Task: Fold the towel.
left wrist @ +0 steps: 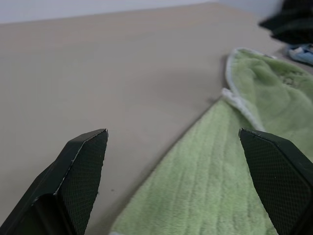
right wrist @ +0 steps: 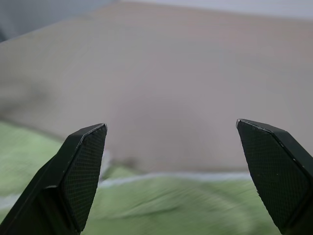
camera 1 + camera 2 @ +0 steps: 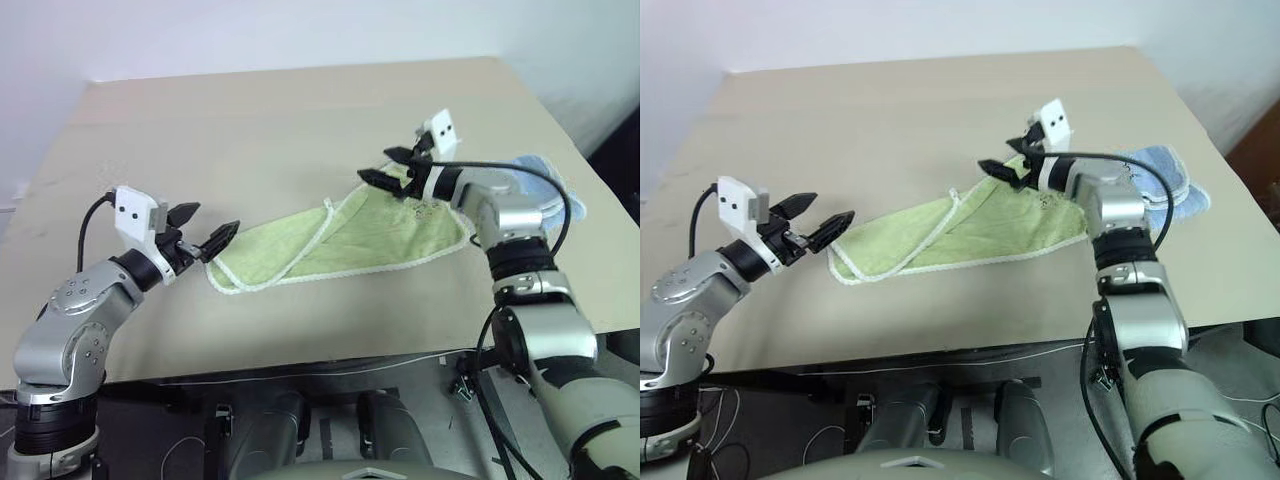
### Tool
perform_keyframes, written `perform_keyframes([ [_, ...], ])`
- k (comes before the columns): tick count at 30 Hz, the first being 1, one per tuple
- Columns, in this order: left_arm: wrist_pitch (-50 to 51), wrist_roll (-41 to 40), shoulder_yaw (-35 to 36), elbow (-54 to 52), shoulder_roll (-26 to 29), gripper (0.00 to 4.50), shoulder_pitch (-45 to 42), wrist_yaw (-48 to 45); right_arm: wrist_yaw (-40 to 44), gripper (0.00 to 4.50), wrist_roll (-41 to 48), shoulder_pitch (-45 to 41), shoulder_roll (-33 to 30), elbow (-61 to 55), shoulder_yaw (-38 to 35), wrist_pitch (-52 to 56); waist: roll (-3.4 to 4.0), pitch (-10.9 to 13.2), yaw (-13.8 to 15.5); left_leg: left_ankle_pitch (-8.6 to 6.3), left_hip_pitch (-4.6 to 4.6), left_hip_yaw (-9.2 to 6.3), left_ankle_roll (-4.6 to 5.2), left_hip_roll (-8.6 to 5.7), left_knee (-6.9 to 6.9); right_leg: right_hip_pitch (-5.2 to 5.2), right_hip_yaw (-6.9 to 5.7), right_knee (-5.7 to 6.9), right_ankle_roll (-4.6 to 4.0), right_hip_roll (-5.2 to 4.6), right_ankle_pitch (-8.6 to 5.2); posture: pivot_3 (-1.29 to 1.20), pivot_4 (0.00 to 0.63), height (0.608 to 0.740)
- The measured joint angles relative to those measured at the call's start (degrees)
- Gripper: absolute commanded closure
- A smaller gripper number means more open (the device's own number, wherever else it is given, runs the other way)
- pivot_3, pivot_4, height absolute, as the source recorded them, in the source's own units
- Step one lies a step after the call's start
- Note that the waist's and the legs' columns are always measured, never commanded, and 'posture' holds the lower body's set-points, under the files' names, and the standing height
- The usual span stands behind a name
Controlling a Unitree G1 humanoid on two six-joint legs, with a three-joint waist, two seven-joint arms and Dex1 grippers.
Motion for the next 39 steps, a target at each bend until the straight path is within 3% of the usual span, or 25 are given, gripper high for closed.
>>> perform_keyframes([
  [5, -0.6, -2.5, -2.3, 0.1, 0.0, 0.00, -2.0, -6.3, 2.8, 0.02, 0.0, -4.5, -2.0, 6.7, -1.3, 0.8, 0.00, 0.0, -0.2, 0.00, 0.00, 0.01, 0.00, 0.00, -0.01, -0.01, 0.00, -0.01, 0.00, 0.00, 0.00, 0.00, 0.150, 0.740],
  [10, -2.9, -2.2, -4.0, 0.8, 3.9, 0.00, -2.1, -13.9, 1.7, 0.02, -2.4, -9.6, -3.6, 15.8, -1.2, 1.2, 0.01, 0.0, -0.5, 0.00, 0.00, 0.07, 0.00, 0.02, -0.07, -0.07, 0.07, 0.01, -0.02, 0.00, 0.00, 0.00, 0.150, 0.740],
  [18, -2.6, -2.3, -6.4, 1.4, 8.5, 0.00, -1.5, -21.8, 3.4, 0.02, -11.9, -14.4, -4.1, 26.3, 4.8, 0.7, 0.03, 0.0, -0.6, 0.01, -0.02, 0.13, -0.01, 0.02, -0.11, -0.14, 0.16, 0.01, -0.02, 0.00, 0.00, 0.00, 0.150, 0.740],
  [21, -1.8, -2.5, -6.5, 0.5, 8.6, 0.00, 0.3, -22.1, 3.2, 0.02, -13.7, -16.0, -4.0, 28.4, 5.2, 0.5, 0.04, 0.0, -0.6, 0.01, -0.02, 0.17, -0.02, 0.03, -0.14, -0.19, 0.23, 0.03, -0.02, 0.01, 0.00, 0.00, 0.150, 0.740],
  [33, -1.6, -2.2, -6.5, -5.4, 4.1, 0.00, 5.3, -15.1, -17.5, 0.02, -15.8, -19.1, 3.6, 33.2, 0.3, -3.0, 0.04, 0.0, -0.4, 0.04, -0.02, 0.23, -0.06, 0.04, -0.11, -0.21, 0.30, 0.10, -0.03, 0.03, 0.01, 0.00, 0.150, 0.740],
  [39, -0.4, -3.4, -4.5, -9.0, 4.0, 0.00, 7.6, -11.1, -21.5, 0.02, -15.5, -19.0, 4.5, 33.7, -3.4, -3.1, 0.04, 0.0, -0.4, 0.04, -0.02, 0.24, -0.06, 0.04, -0.09, -0.21, 0.31, 0.12, -0.04, 0.04, 0.01, 0.00, 0.150, 0.740],
])
